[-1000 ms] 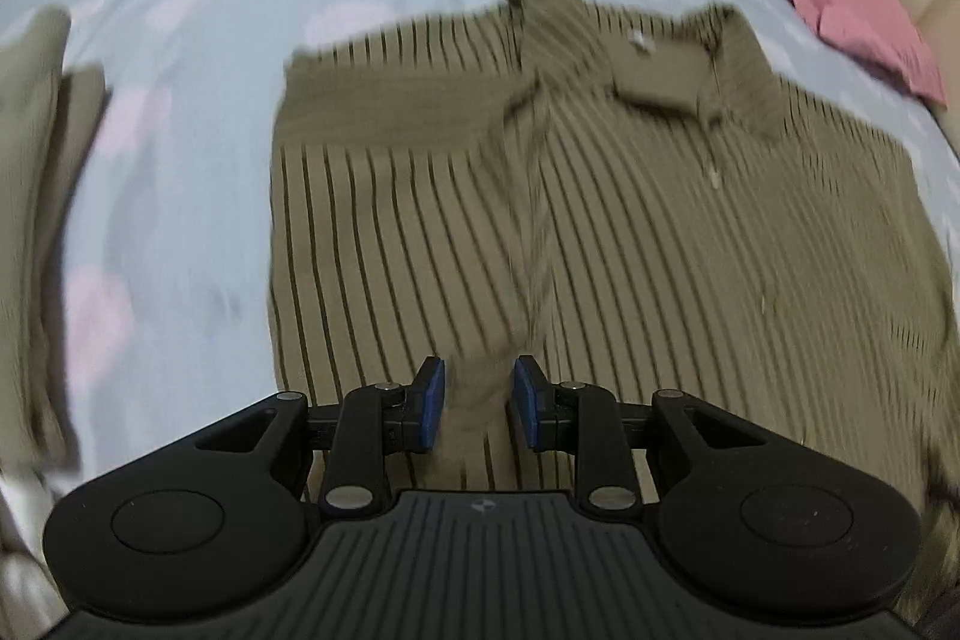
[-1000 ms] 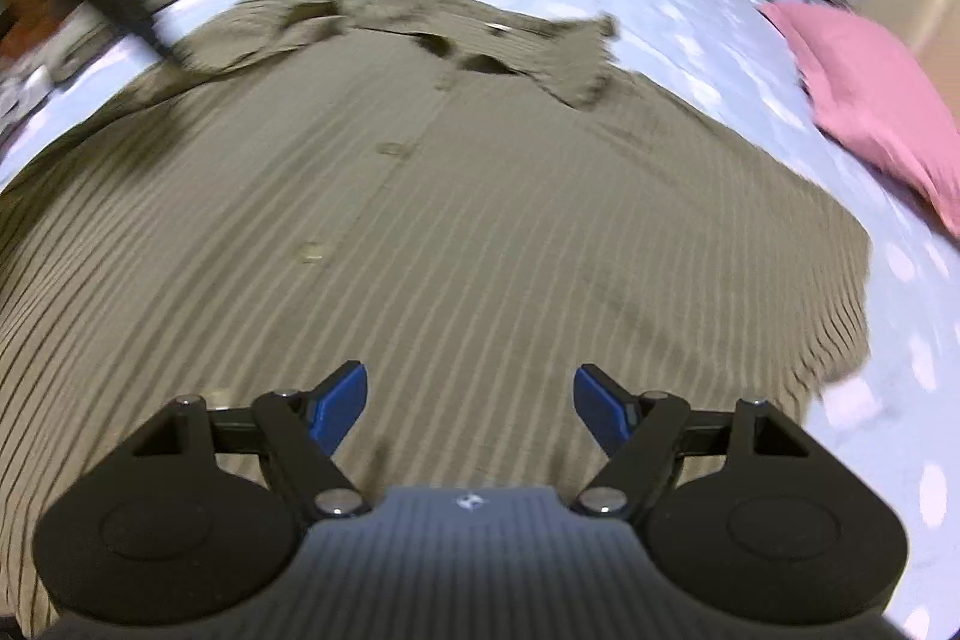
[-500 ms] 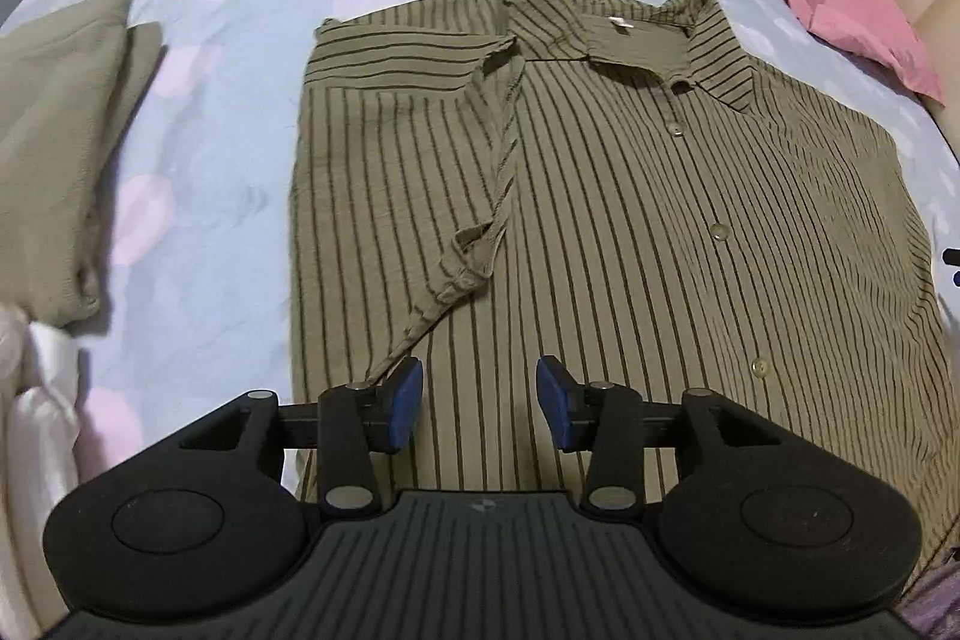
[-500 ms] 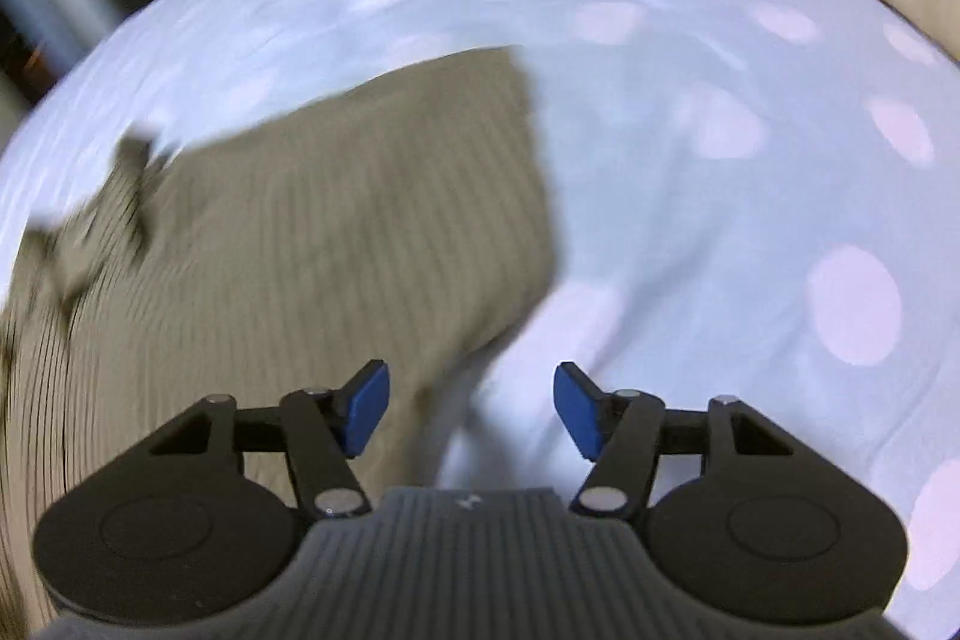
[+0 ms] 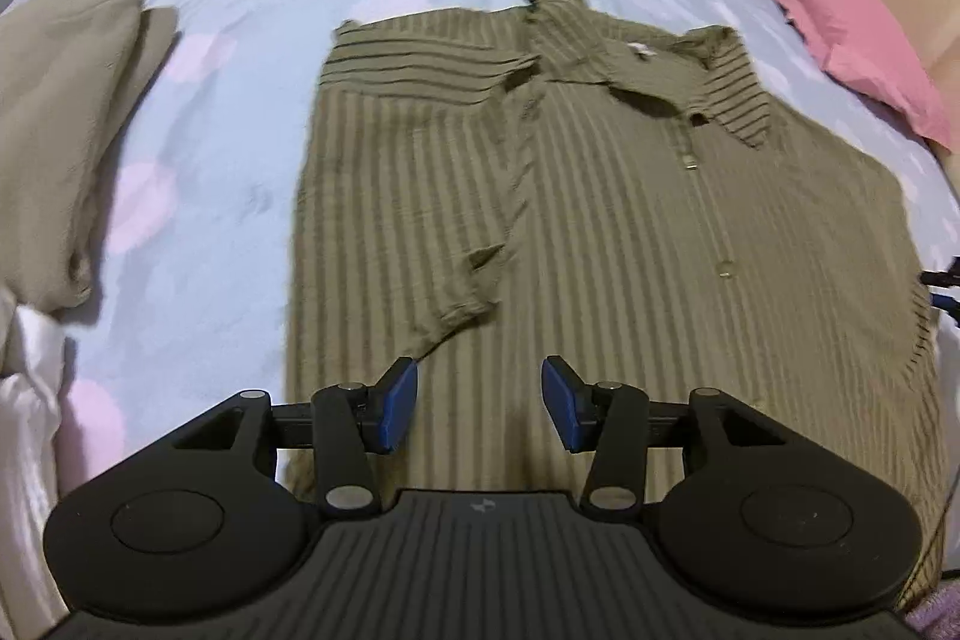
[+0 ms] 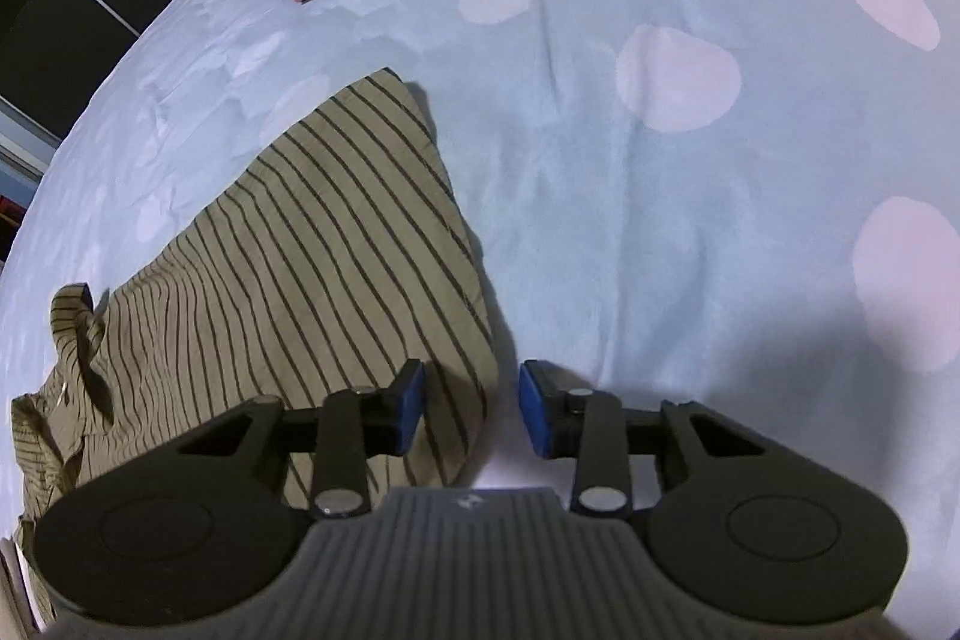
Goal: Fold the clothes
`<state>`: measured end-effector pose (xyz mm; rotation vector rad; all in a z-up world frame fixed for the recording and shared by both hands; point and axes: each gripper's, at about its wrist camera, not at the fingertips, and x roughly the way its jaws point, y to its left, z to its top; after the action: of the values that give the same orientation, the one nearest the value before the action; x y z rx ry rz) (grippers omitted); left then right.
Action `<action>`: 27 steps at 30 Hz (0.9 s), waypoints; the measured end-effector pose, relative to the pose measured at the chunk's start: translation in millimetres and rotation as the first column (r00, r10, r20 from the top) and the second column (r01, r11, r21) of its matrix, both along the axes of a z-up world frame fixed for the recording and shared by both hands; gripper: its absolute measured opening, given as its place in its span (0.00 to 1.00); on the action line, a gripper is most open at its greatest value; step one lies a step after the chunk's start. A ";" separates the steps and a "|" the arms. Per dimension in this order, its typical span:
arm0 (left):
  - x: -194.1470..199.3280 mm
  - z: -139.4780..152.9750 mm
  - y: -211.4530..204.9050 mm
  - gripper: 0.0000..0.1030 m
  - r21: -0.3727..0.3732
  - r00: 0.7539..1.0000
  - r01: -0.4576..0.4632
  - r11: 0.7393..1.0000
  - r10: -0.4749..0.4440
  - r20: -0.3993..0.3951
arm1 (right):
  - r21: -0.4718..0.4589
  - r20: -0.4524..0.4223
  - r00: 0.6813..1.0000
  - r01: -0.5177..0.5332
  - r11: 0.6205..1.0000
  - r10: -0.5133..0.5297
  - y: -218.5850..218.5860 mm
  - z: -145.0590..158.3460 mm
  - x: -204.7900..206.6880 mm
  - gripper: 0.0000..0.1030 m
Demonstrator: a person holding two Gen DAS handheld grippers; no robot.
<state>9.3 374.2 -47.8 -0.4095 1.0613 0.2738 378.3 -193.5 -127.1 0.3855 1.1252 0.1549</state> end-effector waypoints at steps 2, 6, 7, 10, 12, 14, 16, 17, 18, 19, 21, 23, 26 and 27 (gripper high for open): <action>4.5 0.4 -3.4 0.42 -0.009 1.000 0.015 1.000 -0.014 0.007 | 0.006 0.015 1.000 -0.009 1.000 0.009 2.8 0.3 1.1 0.06; 10.6 -0.8 -9.0 0.42 -0.020 1.000 0.030 0.999 -0.030 0.002 | -0.075 0.116 0.990 -0.067 0.995 0.076 27.0 18.3 -5.8 0.03; 11.8 -0.8 -10.4 0.42 -0.023 0.999 0.035 0.999 -0.035 0.002 | -0.104 0.145 0.984 -0.090 0.991 0.104 34.9 23.9 -7.9 0.03; 13.1 0.5 -14.7 0.42 -0.024 0.999 0.048 0.999 -0.048 0.006 | -0.178 0.219 0.949 -0.187 0.966 0.225 66.7 41.6 -17.8 0.03; 13.3 1.6 -17.1 0.42 -0.025 0.998 0.054 0.998 -0.054 0.010 | -0.227 0.255 0.916 -0.256 0.940 0.311 90.6 51.8 -25.7 0.03; 12.4 3.3 -18.1 0.42 -0.026 0.998 0.056 0.998 -0.056 0.016 | -0.281 0.278 0.869 -0.335 0.900 0.410 115.9 58.6 -35.9 0.03; 10.8 5.7 -18.7 0.42 -0.028 0.998 0.058 0.998 -0.057 0.024 | -0.346 0.286 0.803 -0.421 0.838 0.522 142.1 61.5 -50.1 0.03; 9.7 6.8 -18.8 0.42 -0.028 0.998 0.059 0.998 -0.058 0.028 | -0.383 0.277 0.765 -0.467 0.797 0.582 155.6 60.0 -58.6 0.03; 8.6 7.6 -18.8 0.42 -0.028 0.998 0.059 0.998 -0.058 0.030 | -0.410 0.263 0.732 -0.505 0.759 0.629 166.8 56.7 -66.7 0.03; 7.9 8.2 -18.4 0.42 -0.027 0.998 0.058 0.998 -0.058 0.031 | -0.434 0.244 0.699 -0.542 0.720 0.673 177.3 52.3 -74.7 0.03; 7.1 8.5 -17.7 0.42 -0.026 0.998 0.055 0.998 -0.054 0.031 | -0.464 0.188 0.642 -0.609 0.643 0.744 193.8 37.8 -90.1 0.03; 6.6 8.9 -16.3 0.42 -0.026 0.998 0.049 0.998 -0.049 0.028 | -0.490 0.132 0.607 -0.647 0.584 0.784 201.5 22.1 -101.4 0.03; 6.2 10.5 -15.2 0.42 -0.028 0.998 0.049 0.998 -0.048 0.032 | -0.495 0.088 0.596 -0.669 0.554 0.798 202.8 7.2 -103.8 0.08; 6.1 11.0 -15.1 0.43 -0.029 0.998 0.050 0.998 -0.049 0.033 | -0.486 0.089 0.601 -0.670 0.562 0.794 200.8 7.0 -102.4 0.09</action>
<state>15.3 359.1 -36.7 -0.4125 1.0437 0.2065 275.9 7.3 -120.1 -0.5260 0.9158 0.7037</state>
